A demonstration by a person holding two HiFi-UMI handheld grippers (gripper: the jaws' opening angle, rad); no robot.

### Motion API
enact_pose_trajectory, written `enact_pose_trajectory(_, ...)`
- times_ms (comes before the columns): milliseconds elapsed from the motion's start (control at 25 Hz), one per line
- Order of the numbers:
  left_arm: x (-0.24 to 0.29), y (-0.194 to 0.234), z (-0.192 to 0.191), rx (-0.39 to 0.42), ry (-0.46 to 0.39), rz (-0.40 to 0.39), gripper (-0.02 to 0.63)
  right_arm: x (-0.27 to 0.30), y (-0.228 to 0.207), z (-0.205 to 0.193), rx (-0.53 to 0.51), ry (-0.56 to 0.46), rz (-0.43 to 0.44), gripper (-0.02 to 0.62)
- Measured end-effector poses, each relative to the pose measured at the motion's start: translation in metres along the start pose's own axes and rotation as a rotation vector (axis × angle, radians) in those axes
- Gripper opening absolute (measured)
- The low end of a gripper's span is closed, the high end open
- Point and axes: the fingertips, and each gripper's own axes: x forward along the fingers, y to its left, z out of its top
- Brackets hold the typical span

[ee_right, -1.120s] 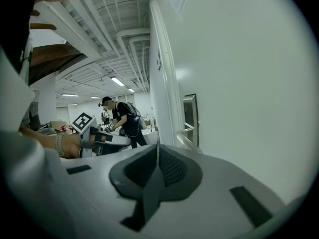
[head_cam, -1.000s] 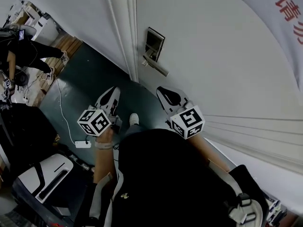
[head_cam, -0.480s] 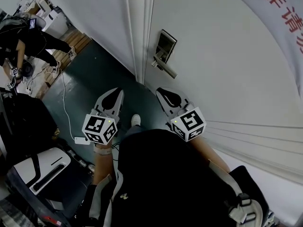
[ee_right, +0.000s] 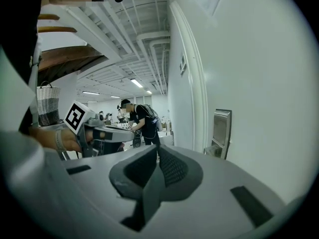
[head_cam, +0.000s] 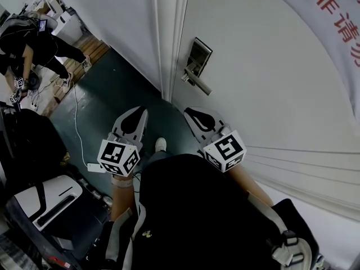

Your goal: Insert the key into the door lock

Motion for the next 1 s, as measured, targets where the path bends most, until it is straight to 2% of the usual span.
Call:
enact_pose_trajectory(200, 0.003, 0.0, -0.007, 0.002, 0.017, 0.0, 0.011, 0.004, 0.003, -0.007, 0.019, 0.012, 0.034, 0.025)
enact_pose_trajectory(1000, 0.005, 0.001, -0.013, -0.013, 0.02, -0.012, 0.011, 0.004, -0.003, -0.008, 0.019, 0.012, -0.006, 0.025)
